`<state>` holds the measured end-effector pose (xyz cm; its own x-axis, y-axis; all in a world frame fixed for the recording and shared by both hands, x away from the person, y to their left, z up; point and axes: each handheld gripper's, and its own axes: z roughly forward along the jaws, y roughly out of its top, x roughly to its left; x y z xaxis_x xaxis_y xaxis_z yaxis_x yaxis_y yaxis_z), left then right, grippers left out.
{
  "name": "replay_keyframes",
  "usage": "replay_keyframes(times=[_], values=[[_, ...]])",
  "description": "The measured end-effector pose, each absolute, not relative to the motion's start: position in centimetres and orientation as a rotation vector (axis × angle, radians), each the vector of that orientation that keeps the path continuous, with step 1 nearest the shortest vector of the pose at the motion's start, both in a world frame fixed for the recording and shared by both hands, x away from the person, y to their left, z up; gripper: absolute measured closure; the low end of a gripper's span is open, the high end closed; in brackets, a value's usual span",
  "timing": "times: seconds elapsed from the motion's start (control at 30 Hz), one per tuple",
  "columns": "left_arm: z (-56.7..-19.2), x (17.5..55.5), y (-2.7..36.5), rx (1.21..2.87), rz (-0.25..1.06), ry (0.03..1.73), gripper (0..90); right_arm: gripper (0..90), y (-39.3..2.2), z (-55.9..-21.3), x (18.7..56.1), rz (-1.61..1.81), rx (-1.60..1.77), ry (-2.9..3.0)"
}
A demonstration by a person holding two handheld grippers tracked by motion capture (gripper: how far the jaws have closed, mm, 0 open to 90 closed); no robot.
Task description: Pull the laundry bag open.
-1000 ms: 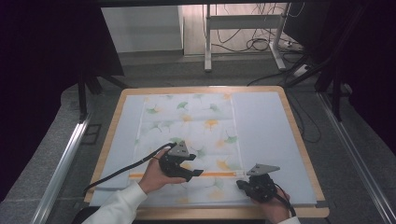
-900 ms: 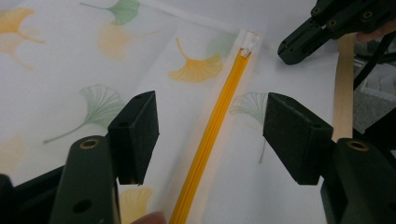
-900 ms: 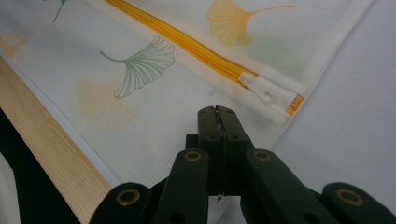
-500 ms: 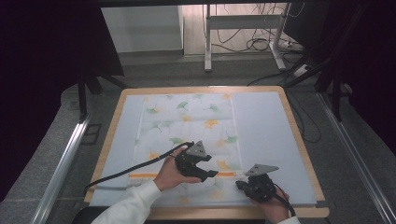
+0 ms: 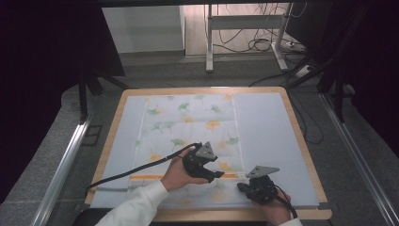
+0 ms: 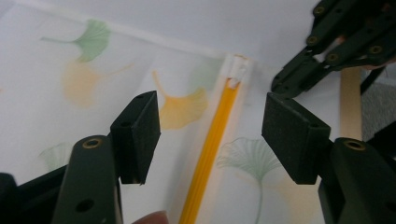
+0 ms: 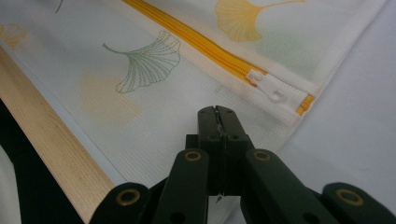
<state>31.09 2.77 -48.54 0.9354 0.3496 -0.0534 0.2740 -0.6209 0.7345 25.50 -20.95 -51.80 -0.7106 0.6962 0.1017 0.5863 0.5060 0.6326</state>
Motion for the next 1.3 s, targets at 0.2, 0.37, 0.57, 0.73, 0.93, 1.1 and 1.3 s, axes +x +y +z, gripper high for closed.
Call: replay_keyframes(times=[0.2, 0.37, 0.57, 0.73, 0.93, 1.1, 1.3], values=[[-48.3, 31.1, 0.5, 2.284, 0.151, 0.41, 37.3, 89.4, -21.0, -51.8, 25.4, 0.986, 1.103, 2.582], [-48.4, 31.4, -0.8, 2.312, 0.159, 0.389, 38.8, 89.3, -21.0, -51.8, 25.4, 0.989, 1.1, 2.583], [-48.4, 31.8, -2.4, 2.291, 0.13, 0.398, 40.6, 89.4, -20.9, -51.8, 25.3, 0.987, 1.099, 2.587], [-49.3, 32.5, -2.6, 2.334, 0.172, 0.392, 41.8, 89.4, -20.9, -51.9, 25.3, 0.99, 1.099, 2.592], [-50.5, 33.1, -3.1, 2.341, 0.139, 0.384, 42.9, 89.4, -20.9, -51.9, 25.4, 0.994, 1.1, 2.593], [-50.7, 32.8, -4.1, 2.377, 0.154, 0.341, 42.9, 89.4, -21.0, -51.9, 25.4, 0.998, 1.104, 2.595], [-50.6, 32.2, -5.5, 2.372, 0.173, 0.323, 44.6, 89.4, -21.0, -51.9, 25.4, 1.001, 1.099, 2.596]])
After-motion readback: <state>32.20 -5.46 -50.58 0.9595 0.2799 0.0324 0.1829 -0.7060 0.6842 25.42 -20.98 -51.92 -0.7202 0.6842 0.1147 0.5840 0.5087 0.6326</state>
